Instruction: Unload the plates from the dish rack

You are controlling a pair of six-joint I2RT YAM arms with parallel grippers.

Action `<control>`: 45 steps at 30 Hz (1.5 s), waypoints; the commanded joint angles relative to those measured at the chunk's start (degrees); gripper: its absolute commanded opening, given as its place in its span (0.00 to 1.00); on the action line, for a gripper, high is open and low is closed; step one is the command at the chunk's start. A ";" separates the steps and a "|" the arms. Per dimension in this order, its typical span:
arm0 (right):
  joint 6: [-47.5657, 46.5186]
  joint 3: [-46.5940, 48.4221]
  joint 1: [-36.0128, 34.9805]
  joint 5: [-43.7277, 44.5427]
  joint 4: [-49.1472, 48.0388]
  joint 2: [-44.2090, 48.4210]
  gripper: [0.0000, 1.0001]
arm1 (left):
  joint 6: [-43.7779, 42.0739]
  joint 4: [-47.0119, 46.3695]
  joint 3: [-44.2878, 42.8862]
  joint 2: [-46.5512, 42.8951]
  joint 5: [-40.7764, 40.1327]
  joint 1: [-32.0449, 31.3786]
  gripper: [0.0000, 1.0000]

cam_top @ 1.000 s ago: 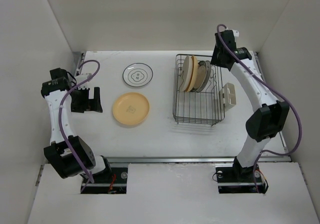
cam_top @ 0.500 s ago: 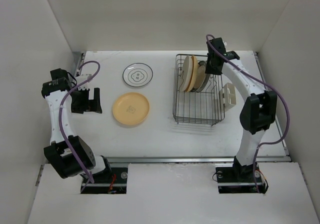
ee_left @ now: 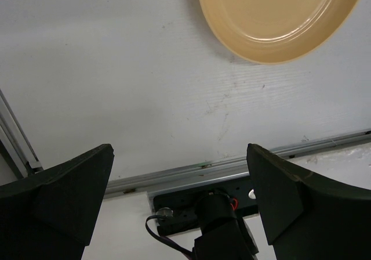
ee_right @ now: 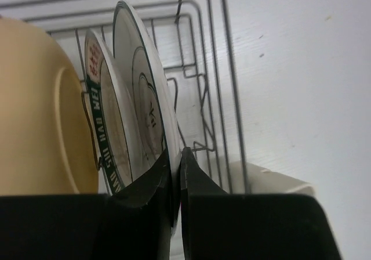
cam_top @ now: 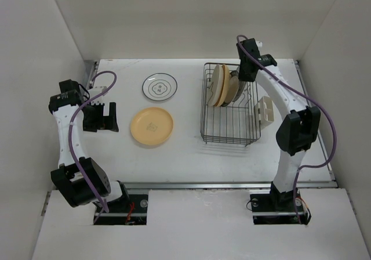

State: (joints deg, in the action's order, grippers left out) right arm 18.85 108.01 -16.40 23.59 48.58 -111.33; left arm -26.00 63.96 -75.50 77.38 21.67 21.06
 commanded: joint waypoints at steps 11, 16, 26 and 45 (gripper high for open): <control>-4.53 15.47 -3.63 33.45 3.54 11.65 0.00 | 0.25 0.99 -1.92 -1.80 1.35 -0.58 0.99; -6.37 17.50 -8.11 12.59 -2.24 15.78 0.00 | -0.36 3.53 -7.54 0.66 13.43 -0.58 0.99; -1.90 1.25 -11.46 -50.09 -29.92 10.79 0.00 | -10.58 15.59 -23.28 14.54 43.83 -6.37 0.98; 5.85 1.15 -17.69 -79.05 -44.27 -4.59 0.00 | 8.24 -9.31 -14.49 16.22 28.86 -14.91 0.52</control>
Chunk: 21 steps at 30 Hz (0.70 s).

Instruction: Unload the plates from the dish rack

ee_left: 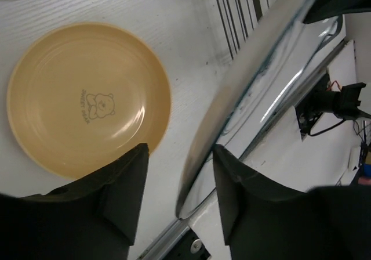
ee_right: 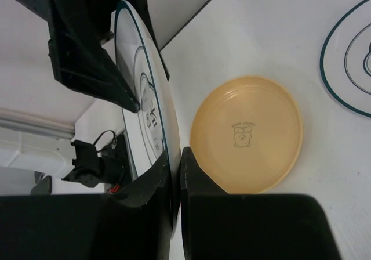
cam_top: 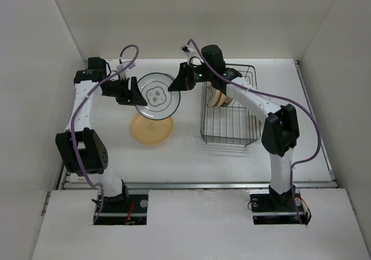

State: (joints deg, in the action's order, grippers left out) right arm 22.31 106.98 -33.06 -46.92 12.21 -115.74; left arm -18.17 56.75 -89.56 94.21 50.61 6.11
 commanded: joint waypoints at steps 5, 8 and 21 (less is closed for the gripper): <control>2.39 2.18 -1.57 -6.97 -7.20 -1.50 0.00 | 0.42 0.99 -2.02 0.80 3.88 0.04 0.00; 2.39 2.18 -1.57 -5.03 -5.80 -2.02 0.00 | 0.42 1.61 -2.64 0.27 4.59 0.04 0.00; 2.39 8.87 0.89 23.90 6.25 0.42 0.73 | 19.29 -10.76 -3.69 5.53 10.66 3.12 0.00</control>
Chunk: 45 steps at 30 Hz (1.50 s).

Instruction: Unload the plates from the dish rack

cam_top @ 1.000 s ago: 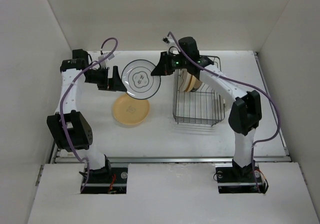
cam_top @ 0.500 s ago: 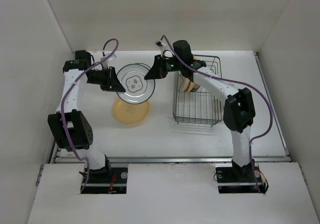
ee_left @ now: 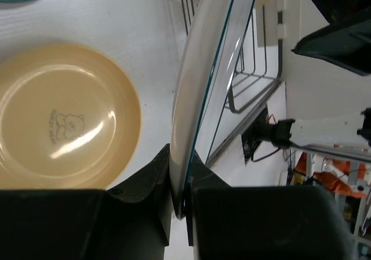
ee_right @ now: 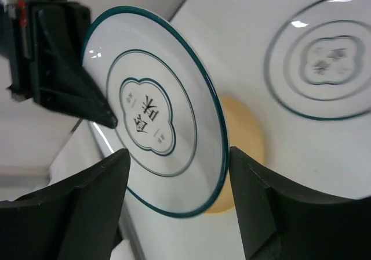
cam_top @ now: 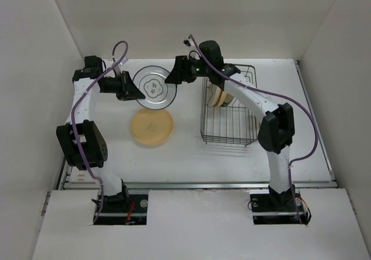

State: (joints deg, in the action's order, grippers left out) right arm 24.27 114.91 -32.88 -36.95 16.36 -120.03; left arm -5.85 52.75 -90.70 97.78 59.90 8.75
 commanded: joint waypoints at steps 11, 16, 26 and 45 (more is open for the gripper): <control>-4.85 0.67 1.95 36.59 7.63 15.51 0.77 | 26.84 -22.24 -19.07 24.99 -6.10 0.47 0.00; -6.51 -0.57 1.95 38.62 7.63 17.37 0.77 | 29.49 -26.30 -22.76 31.68 -9.27 -0.22 0.00; -7.66 -0.04 1.95 42.13 8.69 18.43 0.78 | 17.39 -6.19 -36.12 41.26 -19.63 -4.26 0.48; -0.89 1.81 4.93 67.97 19.76 19.04 0.75 | -2.77 11.85 -42.99 37.49 -49.78 -10.95 0.69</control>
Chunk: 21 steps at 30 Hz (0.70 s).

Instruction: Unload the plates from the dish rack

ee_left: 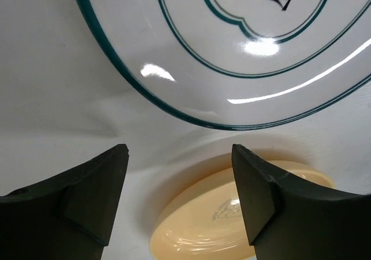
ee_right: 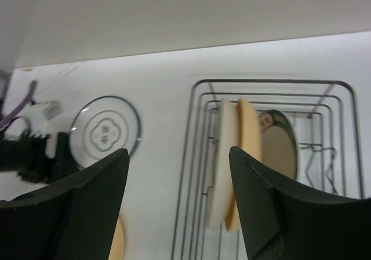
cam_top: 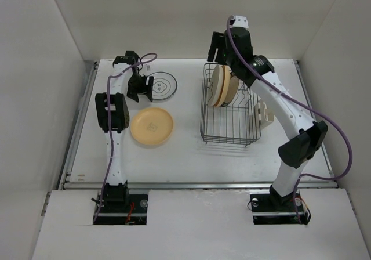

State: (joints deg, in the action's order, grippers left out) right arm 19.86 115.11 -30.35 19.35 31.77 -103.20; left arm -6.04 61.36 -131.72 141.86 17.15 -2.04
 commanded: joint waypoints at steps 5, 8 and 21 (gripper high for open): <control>8.60 -0.75 6.87 11.15 13.13 0.55 0.72 | -1.95 1.22 2.33 -13.70 -8.19 -0.15 0.70; 9.15 -5.94 8.82 7.72 13.14 0.54 0.67 | -1.95 -0.19 7.52 -19.59 -7.13 -0.15 0.71; 11.61 -11.32 13.65 -2.38 7.78 -8.06 0.48 | -5.11 6.22 16.06 -30.50 -5.37 0.37 0.73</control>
State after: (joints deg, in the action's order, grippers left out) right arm 30.70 103.11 -18.26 20.93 42.46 -109.12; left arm -9.30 63.59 -116.75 113.47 11.00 -1.80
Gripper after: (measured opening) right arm 0.484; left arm 0.731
